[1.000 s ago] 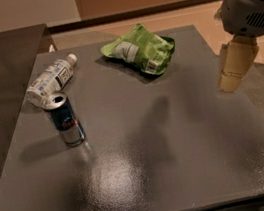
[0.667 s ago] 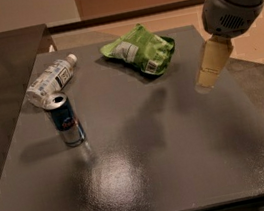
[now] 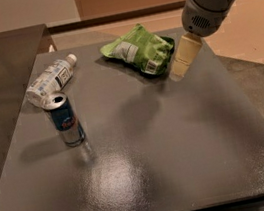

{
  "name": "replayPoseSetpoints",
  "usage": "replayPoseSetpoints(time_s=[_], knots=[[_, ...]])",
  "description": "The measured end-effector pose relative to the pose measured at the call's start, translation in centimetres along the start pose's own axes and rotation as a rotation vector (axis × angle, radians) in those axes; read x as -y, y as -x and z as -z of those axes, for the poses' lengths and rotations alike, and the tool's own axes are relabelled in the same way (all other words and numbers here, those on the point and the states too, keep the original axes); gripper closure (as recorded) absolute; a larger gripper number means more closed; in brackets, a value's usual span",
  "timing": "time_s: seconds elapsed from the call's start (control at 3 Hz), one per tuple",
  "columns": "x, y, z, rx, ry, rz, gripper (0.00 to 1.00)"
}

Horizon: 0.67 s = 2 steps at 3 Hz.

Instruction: Move green rice chip bag near redbull can

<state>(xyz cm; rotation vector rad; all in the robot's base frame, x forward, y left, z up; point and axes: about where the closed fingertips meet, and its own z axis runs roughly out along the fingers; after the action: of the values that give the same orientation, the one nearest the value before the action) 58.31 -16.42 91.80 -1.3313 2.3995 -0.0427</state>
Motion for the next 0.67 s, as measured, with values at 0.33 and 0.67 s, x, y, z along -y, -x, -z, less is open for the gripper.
replayPoseSetpoints(time_s=[0.33,0.67], knots=[[2.1,1.8,-2.0,0.031,-0.012,-0.067,0.00],[3.7,4.1,-3.6,0.073,-0.015,-0.107,0.00]])
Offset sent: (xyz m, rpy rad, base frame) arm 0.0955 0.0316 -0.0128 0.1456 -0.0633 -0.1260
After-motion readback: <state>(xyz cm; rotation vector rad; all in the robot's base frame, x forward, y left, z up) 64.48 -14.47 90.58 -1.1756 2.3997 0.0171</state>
